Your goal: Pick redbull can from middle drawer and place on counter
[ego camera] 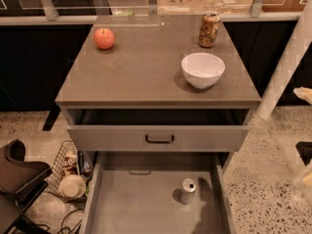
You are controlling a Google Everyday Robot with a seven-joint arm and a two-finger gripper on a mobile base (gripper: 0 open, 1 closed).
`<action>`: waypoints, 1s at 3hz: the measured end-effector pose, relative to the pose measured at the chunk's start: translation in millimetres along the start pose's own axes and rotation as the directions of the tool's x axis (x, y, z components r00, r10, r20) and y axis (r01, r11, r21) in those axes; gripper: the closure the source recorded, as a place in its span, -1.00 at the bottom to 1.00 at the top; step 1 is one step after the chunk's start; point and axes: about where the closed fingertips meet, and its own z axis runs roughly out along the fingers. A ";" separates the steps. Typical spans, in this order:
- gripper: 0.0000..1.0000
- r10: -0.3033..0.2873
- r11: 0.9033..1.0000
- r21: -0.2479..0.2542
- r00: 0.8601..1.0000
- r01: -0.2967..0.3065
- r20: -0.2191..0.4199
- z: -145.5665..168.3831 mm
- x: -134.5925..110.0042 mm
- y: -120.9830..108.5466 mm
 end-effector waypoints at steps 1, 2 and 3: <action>-1.00 -0.015 1.000 -0.002 0.997 0.015 0.079 11.1 23.7 12.8; -1.00 -0.013 1.000 0.003 0.992 0.013 0.126 23.4 47.3 24.2; -1.00 -0.013 1.000 0.003 0.992 0.013 0.126 23.4 47.3 24.2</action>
Offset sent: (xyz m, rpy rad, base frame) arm -0.0220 -0.0278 -0.0871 0.1634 -0.0610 0.0376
